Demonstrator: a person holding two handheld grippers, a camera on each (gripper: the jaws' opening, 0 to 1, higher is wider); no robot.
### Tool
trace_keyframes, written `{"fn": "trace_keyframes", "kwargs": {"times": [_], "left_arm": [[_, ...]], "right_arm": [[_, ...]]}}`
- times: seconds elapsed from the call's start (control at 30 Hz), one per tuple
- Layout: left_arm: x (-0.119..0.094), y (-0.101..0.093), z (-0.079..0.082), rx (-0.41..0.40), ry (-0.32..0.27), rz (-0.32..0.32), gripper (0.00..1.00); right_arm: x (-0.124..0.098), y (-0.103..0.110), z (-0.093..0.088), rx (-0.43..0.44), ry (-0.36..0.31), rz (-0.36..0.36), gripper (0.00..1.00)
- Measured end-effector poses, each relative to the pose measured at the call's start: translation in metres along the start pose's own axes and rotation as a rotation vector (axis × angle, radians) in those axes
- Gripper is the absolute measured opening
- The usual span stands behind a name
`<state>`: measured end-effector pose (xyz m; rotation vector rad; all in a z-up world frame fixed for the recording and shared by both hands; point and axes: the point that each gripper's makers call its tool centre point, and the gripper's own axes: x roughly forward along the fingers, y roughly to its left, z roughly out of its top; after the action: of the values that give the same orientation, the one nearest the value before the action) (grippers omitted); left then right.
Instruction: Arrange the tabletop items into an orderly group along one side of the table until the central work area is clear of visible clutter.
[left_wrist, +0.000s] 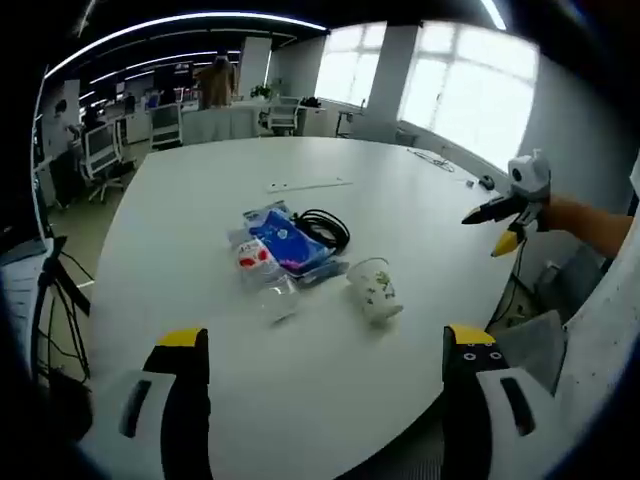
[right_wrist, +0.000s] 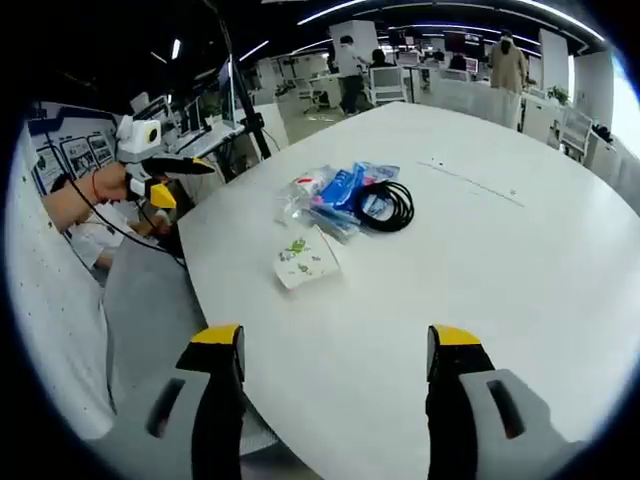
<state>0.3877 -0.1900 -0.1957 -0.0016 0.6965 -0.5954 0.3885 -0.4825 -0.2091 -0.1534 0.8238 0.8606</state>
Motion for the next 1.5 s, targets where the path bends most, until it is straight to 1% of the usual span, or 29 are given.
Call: {"fn": "trace_keyframes", "kwargs": {"times": [0.47, 0.83, 1.07, 1.5], "left_arm": [[0.003, -0.003, 0.000, 0.001, 0.003, -0.009, 1.00], [0.004, 0.000, 0.001, -0.005, 0.002, -0.005, 1.00], [0.007, 0.003, 0.003, -0.004, 0.002, -0.004, 1.00], [0.014, 0.011, 0.011, -0.005, -0.003, -0.004, 1.00]], "right_arm": [[0.001, -0.003, -0.001, 0.003, 0.003, 0.001, 0.73], [0.004, -0.008, 0.001, 0.000, 0.009, 0.002, 0.73], [0.009, -0.012, 0.006, -0.007, 0.011, 0.004, 0.73], [0.020, -0.024, 0.024, -0.039, 0.016, 0.006, 0.71]]}}
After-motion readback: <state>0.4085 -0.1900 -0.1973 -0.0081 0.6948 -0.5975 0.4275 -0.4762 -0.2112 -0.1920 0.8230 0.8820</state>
